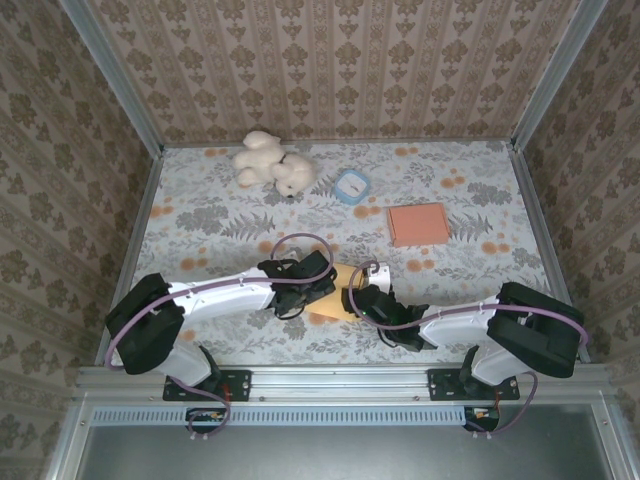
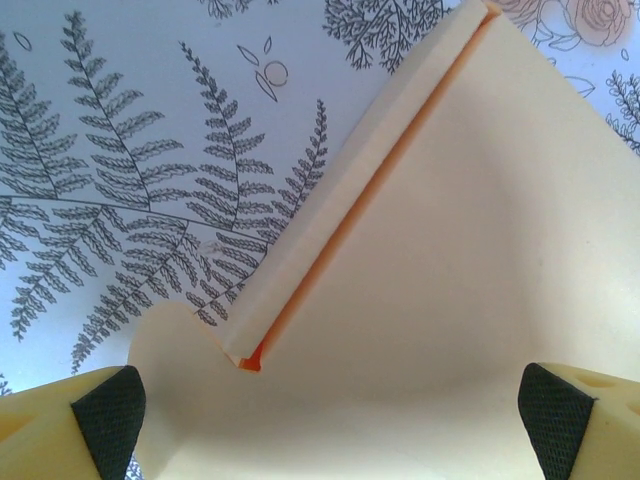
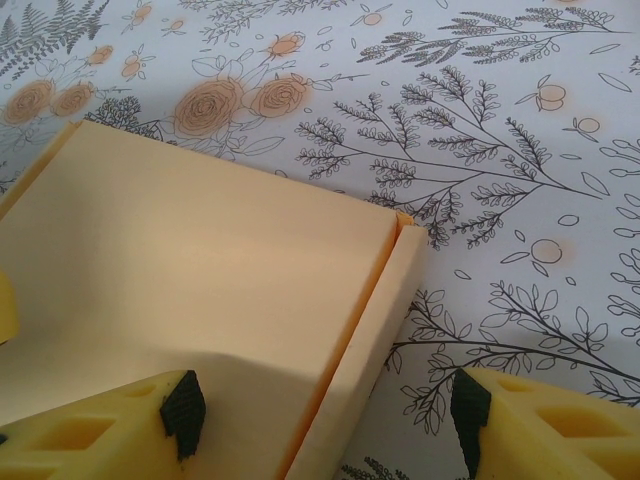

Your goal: Fold the paper box

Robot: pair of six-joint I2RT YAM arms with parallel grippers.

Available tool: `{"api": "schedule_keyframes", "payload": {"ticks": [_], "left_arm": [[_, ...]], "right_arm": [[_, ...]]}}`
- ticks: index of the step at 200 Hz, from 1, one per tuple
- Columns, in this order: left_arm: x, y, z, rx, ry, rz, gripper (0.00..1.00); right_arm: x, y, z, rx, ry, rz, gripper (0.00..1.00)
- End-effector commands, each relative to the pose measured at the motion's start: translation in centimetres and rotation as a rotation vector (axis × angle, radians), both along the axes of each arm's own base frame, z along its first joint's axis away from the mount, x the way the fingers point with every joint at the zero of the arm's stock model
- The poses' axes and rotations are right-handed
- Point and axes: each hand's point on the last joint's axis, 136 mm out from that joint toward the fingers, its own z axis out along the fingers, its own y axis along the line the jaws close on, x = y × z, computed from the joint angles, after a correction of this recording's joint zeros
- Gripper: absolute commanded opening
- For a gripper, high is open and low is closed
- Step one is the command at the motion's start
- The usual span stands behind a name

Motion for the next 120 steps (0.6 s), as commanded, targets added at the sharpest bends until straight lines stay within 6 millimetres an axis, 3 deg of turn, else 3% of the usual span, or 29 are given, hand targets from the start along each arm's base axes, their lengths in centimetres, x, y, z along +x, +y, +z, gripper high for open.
{"api": "schedule_keyframes", "payload": {"ticks": [1, 120], "left_arm": [[-0.4, -0.8, 0.4, -0.052, 0.025, 0.015, 0.98], [-1.7, -2.7, 0.2, -0.187, 0.098, 0.026, 0.91]], "right_arm": [[-1.2, -0.7, -2.5, -0.089, 0.07, 0.026, 0.7], [-1.2, -0.2, -2.8, -0.079, 0.073, 0.024, 0.7]]}}
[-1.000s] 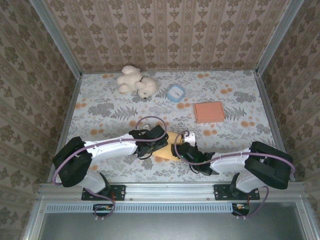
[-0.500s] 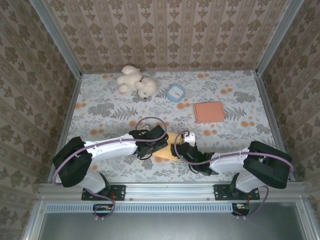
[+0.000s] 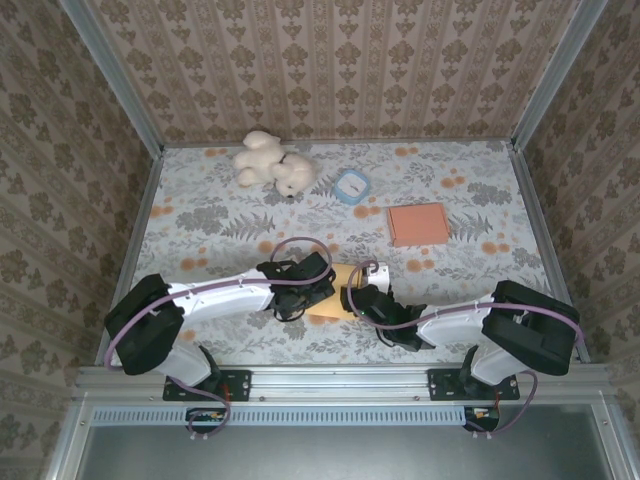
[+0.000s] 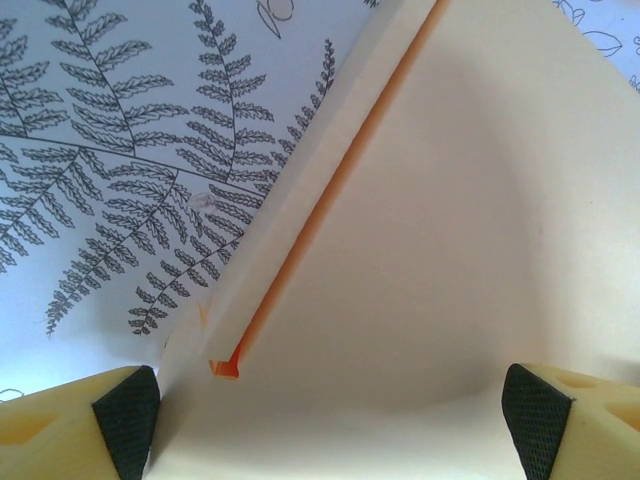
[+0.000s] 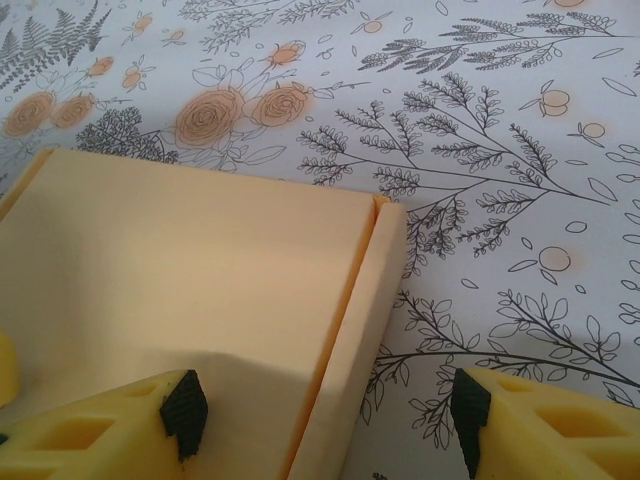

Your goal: Fold the paper box

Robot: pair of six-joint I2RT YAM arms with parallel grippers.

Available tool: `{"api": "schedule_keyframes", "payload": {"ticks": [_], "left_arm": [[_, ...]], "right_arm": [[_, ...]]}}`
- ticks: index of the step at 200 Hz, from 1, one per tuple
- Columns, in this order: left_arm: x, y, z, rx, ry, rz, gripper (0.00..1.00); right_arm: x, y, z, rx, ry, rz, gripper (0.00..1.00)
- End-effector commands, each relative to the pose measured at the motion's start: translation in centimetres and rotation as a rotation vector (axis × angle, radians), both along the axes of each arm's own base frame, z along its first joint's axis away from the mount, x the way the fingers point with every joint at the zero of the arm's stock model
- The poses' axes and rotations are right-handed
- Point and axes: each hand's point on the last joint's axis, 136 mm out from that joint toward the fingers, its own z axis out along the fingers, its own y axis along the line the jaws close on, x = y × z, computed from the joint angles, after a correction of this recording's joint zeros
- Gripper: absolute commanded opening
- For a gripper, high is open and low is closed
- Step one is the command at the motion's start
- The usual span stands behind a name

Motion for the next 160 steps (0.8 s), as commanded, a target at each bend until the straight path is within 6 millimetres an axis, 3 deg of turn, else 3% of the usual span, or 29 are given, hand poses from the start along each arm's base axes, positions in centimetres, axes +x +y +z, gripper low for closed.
{"api": "schedule_keyframes", "payload": {"ticks": [1, 90, 160], "left_arm": [[-0.6, -2.3, 0.9, -0.132, 0.032, 0.012, 0.91], [-1.1, -3.4, 1.5, -0.227, 0.068, 0.057, 0.92], [-0.9, -4.7, 3.0, -0.293, 0.053, 0.059, 0.84]], "right_arm": [[-1.5, -0.5, -2.8, -0.09, 0.084, 0.038, 0.7], [-1.7, 1.0, -2.8, -0.064, 0.087, 0.065, 0.69], [-2.0, 1.9, -2.3, -0.04, 0.082, 0.083, 0.69]]}}
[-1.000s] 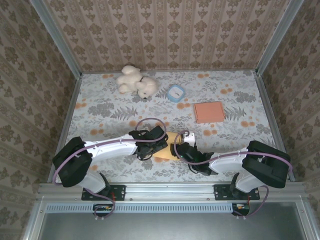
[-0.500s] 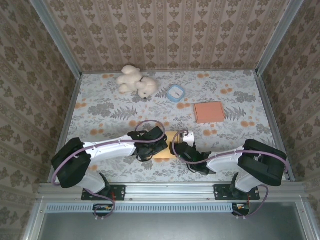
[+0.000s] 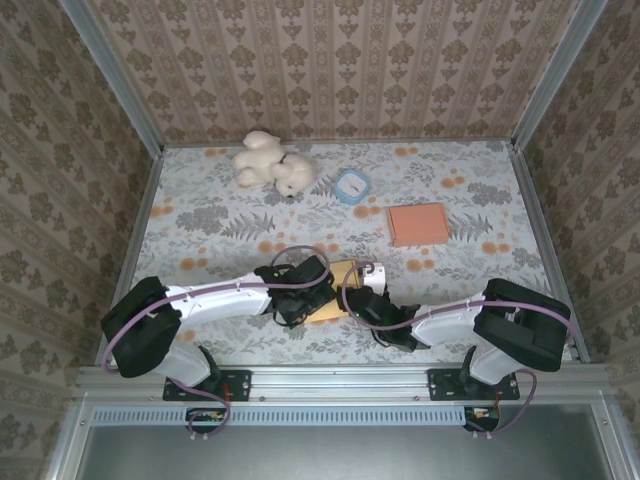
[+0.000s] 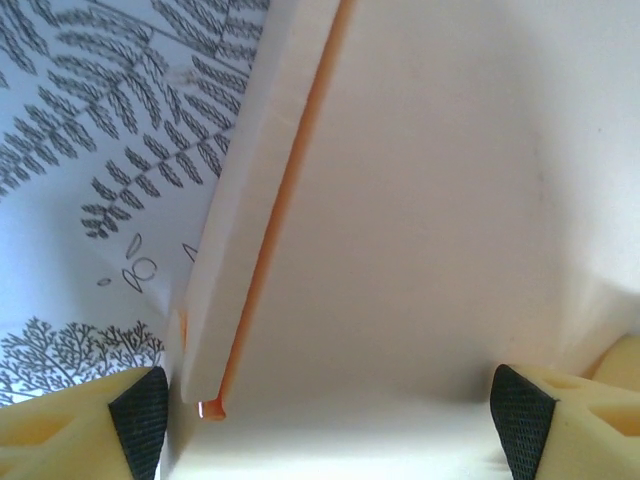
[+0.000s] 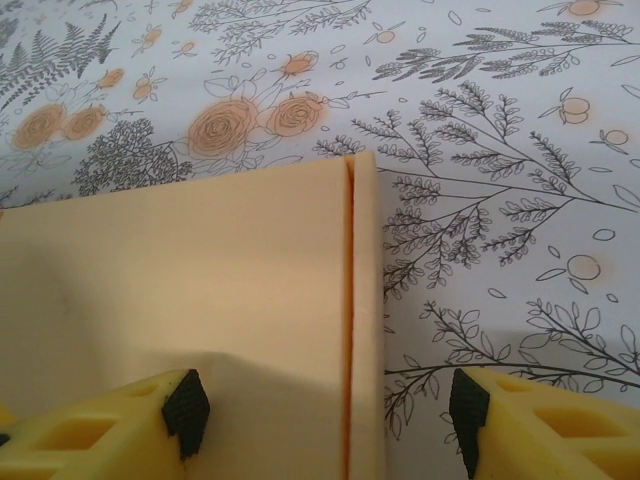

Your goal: Fold the paper box

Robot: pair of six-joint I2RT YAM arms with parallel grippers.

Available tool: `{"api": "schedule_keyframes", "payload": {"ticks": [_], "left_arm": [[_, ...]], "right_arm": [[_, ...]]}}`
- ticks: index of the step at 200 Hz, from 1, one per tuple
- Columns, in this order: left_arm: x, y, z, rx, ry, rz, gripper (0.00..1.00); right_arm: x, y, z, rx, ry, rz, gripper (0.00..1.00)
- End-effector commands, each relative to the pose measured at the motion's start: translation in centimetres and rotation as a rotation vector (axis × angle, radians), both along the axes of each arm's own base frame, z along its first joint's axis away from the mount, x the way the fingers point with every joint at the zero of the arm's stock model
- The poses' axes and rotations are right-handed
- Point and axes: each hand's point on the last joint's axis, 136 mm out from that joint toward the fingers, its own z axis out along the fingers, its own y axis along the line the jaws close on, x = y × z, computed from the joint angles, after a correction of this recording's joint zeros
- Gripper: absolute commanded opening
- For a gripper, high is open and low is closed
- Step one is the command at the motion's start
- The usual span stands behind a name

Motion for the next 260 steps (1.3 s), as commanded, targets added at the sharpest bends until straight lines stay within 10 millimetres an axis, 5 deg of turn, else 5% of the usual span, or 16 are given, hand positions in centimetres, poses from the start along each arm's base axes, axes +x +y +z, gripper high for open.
{"api": "schedule_keyframes", "payload": {"ticks": [1, 77, 157, 223, 260], "left_arm": [[1.2, -3.4, 3.4, -0.177, -0.059, 0.019, 0.84], [1.4, -2.3, 3.9, -0.157, -0.085, 0.052, 0.78], [1.3, -0.8, 3.5, -0.125, -0.087, 0.083, 0.8], [1.3, 0.0, 3.0, -0.087, -0.088, 0.087, 0.83], [1.4, 0.6, 2.7, -0.067, -0.09, 0.094, 0.84]], "right_arm": [[-2.1, 1.0, -2.4, -0.048, 0.098, 0.094, 0.69], [-2.1, 1.1, -1.8, -0.05, 0.089, 0.101, 0.7], [-1.8, 0.7, 1.3, -0.209, 0.067, 0.162, 0.77], [-1.1, 0.1, 1.9, -0.259, 0.087, 0.193, 0.79], [-0.2, -0.5, 4.3, -0.224, 0.07, 0.209, 0.81]]}}
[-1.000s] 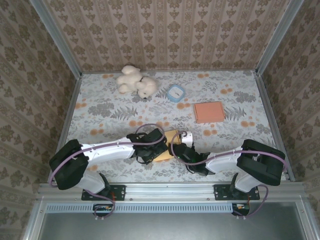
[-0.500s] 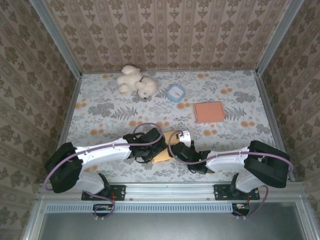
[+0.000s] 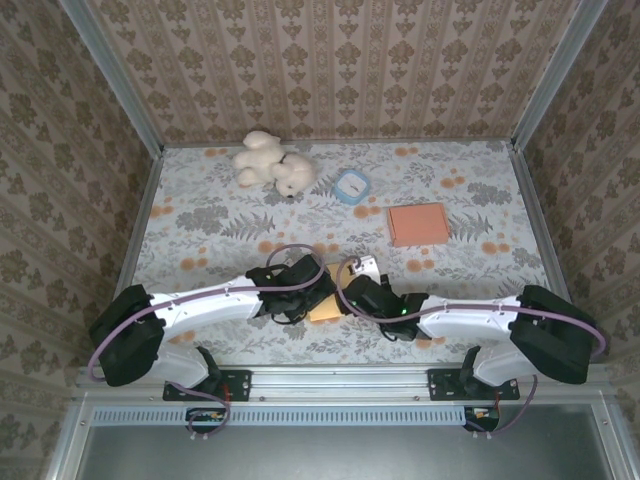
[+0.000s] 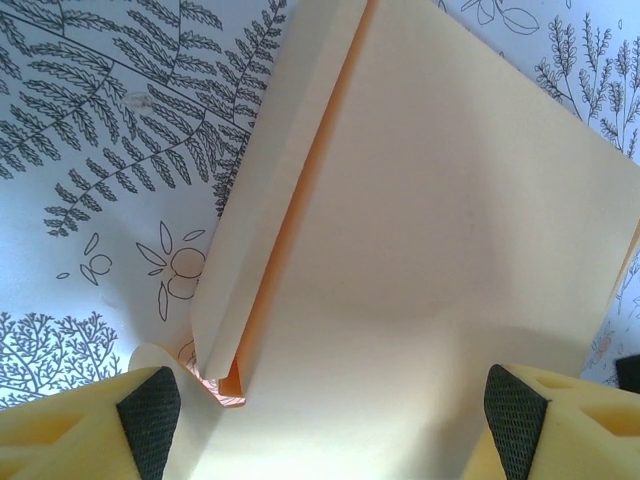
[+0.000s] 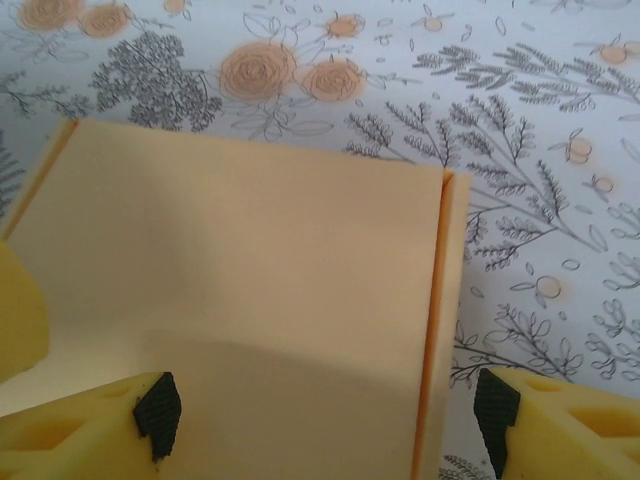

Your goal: Fold the paper box

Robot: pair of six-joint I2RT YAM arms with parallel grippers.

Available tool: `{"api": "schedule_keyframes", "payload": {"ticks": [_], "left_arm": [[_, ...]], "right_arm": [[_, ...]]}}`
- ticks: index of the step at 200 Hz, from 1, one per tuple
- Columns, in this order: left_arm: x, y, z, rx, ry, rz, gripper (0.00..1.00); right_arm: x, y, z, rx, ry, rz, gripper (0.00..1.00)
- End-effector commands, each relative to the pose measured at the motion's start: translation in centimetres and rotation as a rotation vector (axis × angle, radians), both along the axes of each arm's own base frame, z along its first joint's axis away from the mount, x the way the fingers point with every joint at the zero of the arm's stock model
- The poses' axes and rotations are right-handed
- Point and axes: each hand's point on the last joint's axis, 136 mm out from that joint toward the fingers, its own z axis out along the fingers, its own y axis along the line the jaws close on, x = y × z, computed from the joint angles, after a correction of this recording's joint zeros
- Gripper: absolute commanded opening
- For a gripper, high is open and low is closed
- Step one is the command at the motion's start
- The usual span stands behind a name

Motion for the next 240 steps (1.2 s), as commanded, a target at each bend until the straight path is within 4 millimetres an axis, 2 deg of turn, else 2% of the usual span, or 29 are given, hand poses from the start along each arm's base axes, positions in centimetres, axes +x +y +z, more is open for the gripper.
{"api": "schedule_keyframes", "payload": {"ticks": [1, 70, 73, 80, 110, 145, 170, 173, 179, 240], "left_arm": [[0.5, 0.8, 0.4, 0.007, -0.015, 0.038, 0.84], [0.5, 1.0, -0.3, 0.013, 0.001, 0.044, 0.82], [0.5, 1.0, -0.3, 0.012, 0.001, 0.043, 0.82], [0.4, 0.9, -0.3, 0.011, 0.006, 0.042, 0.82], [0.1, 0.3, -0.4, -0.005, 0.035, 0.039, 0.84], [0.0, -0.3, -0.4, -0.015, 0.037, 0.034, 0.85], [0.1, 0.0, -0.7, 0.0, 0.036, 0.042, 0.85], [0.0, 0.0, -0.7, 0.0, 0.038, 0.042, 0.85], [0.0, 0.0, -0.9, 0.002, 0.042, 0.044, 0.85], [-0.6, -1.4, -0.9, -0.017, 0.059, 0.018, 0.88]], "right_arm": [[0.5, -0.2, 1.6, 0.001, 0.008, 0.039, 0.81], [3.2, -1.2, -0.3, 0.087, 0.141, 0.038, 0.77], [3.1, -1.3, -1.2, 0.073, 0.16, 0.034, 0.77], [3.2, -1.3, -1.7, 0.075, 0.17, 0.031, 0.76], [2.9, -1.2, -2.9, 0.116, 0.198, 0.011, 0.69], [2.2, -0.9, -2.8, 0.265, 0.201, -0.029, 0.57], [1.7, -1.2, -3.0, 0.299, 0.217, -0.05, 0.54], [1.8, -1.1, -2.1, 0.32, 0.2, -0.046, 0.54], [1.7, -1.2, -2.0, 0.327, 0.199, -0.049, 0.53], [1.3, -1.7, -3.2, 0.387, 0.21, -0.1, 0.44]]}}
